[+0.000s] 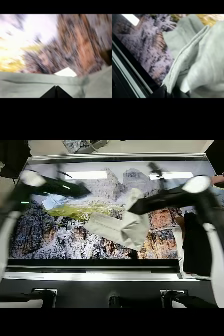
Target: Fold the shirts.
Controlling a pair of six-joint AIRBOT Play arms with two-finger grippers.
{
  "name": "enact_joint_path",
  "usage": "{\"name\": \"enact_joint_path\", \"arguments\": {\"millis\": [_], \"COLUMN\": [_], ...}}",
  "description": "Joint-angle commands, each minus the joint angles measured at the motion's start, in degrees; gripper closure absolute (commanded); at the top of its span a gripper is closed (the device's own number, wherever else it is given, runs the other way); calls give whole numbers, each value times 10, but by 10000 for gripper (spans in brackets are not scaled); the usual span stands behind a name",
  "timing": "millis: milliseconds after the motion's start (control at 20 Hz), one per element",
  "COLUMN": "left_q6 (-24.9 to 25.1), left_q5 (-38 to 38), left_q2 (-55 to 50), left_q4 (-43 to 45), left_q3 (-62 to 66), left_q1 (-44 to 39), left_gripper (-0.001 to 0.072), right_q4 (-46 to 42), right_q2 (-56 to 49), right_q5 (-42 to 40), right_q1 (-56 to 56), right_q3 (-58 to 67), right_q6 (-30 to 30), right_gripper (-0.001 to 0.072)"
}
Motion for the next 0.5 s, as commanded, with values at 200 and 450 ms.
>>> {"name": "enact_joint_path", "arguments": {"millis": [200,450], "left_q6": [3,12], "left_q5": [-40,-52], "left_q2": [200,214], "left_q4": [38,40], "left_q3": [0,-31], "left_q1": [194,191], "left_gripper": [681,681], "right_q4": [185,251], "right_q2": [-252,-297], "right_q5": [-164,-170], "right_q1": [155,186], "right_q3": [73,89], "right_q6": [-25,-82], "right_gripper": [667,85]}}
